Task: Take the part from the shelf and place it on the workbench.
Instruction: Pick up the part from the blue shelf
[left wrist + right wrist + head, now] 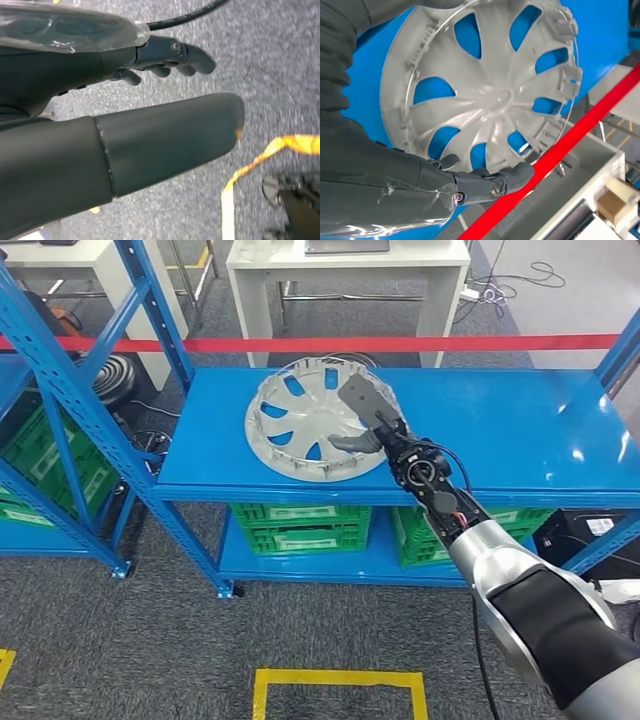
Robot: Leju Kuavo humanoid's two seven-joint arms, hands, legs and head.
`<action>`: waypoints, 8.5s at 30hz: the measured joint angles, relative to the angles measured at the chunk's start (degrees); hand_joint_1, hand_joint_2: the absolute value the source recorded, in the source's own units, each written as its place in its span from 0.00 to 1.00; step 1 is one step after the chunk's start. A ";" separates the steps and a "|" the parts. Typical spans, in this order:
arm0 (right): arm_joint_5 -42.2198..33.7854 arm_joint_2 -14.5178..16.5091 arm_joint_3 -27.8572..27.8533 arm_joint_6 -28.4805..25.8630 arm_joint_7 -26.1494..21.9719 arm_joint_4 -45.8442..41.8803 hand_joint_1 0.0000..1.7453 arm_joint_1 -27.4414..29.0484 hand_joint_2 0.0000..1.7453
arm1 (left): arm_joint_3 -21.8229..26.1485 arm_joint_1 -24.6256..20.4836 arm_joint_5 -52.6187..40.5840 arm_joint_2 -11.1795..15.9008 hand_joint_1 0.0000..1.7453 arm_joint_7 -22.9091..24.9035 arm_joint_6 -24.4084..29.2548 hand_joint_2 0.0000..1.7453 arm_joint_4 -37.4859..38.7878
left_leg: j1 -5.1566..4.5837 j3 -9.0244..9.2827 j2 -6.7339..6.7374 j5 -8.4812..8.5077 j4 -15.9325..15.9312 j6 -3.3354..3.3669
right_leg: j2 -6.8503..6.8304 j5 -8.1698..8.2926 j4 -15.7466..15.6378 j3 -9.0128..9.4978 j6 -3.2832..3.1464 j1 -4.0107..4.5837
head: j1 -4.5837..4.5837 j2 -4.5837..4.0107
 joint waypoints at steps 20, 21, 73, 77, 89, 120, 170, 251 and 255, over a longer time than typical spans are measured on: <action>6.01 0.03 0.81 0.71 2.21 1.23 0.00 -0.63 1.00 | 0.02 0.06 0.00 -0.30 0.00 0.02 0.30 0.00 0.01 | 1.35 -1.55 -0.10 -6.09 7.62 -2.80 | -0.51 1.75 0.89 -2.47 -0.29 -0.75 | 0.52 0.00; 7.93 0.04 1.16 0.50 2.91 1.55 0.00 -0.81 1.00 | 0.02 0.03 0.00 -0.30 0.00 0.02 0.28 0.00 0.01 | 1.44 -3.67 -0.07 -8.00 11.92 -3.08 | -0.52 1.74 0.89 -2.46 -0.42 -0.74 | 0.29 0.00; 31.27 2.91 13.08 2.15 7.43 18.74 0.00 -2.09 1.00 | 0.04 0.05 0.01 0.11 0.00 -0.05 -0.98 0.00 0.01 | 1.04 2.87 -0.16 -2.35 -0.38 -0.76 | -0.96 -0.04 6.27 -4.80 1.74 -0.48 | 2.36 0.00; 31.10 2.93 13.12 2.05 6.94 18.97 0.00 -2.20 1.00 | 0.04 0.02 0.00 0.22 0.00 -0.10 -0.98 0.00 0.01 | 0.82 2.44 -0.23 -2.93 0.78 -1.58 | -0.65 1.42 1.31 -2.64 0.54 -0.38 | 1.86 0.00; 30.48 2.92 13.08 2.41 6.10 19.28 0.00 -2.30 1.00 | 0.04 0.15 0.00 0.36 0.00 -0.11 -0.98 0.00 0.02 | 1.27 0.78 -0.03 -3.97 4.16 -1.98 | -0.67 1.71 1.10 -2.46 -0.46 -0.47 | 0.04 0.00; 27.11 1.38 11.82 4.17 4.53 18.62 0.32 -1.39 1.00 | 0.04 0.14 -0.02 0.37 0.00 -0.26 -0.98 0.00 0.03 | 0.78 3.63 -0.10 -2.53 -0.85 -1.60 | -0.68 2.40 -0.81 -1.52 0.32 0.04 | 0.80 0.00; 24.96 0.15 10.98 4.57 4.15 17.42 0.25 -1.01 1.00 | 0.04 0.39 0.00 0.41 0.00 -0.27 -1.01 0.00 0.03 | 0.95 3.59 -0.10 -2.56 -0.85 -1.69 | -0.66 2.38 -0.81 -1.54 0.24 0.22 | 0.77 0.00; 9.25 -1.91 0.30 -10.43 -5.68 -6.62 1.00 5.70 1.00 | 0.20 0.84 0.03 0.58 0.00 -0.27 2.47 1.00 0.03 | 0.97 3.57 -0.10 -2.57 -0.85 -1.72 | -0.64 2.37 -0.81 -1.59 0.17 0.24 | 0.63 0.00; 7.63 -2.14 -0.68 -11.42 -5.82 -12.95 1.00 7.10 1.00 | 0.20 0.84 0.01 0.51 0.00 -0.28 2.47 1.00 0.03 | 0.97 3.57 -0.10 -2.57 -0.86 -1.72 | -0.64 2.37 -0.81 -1.61 0.17 0.25 | 0.64 0.00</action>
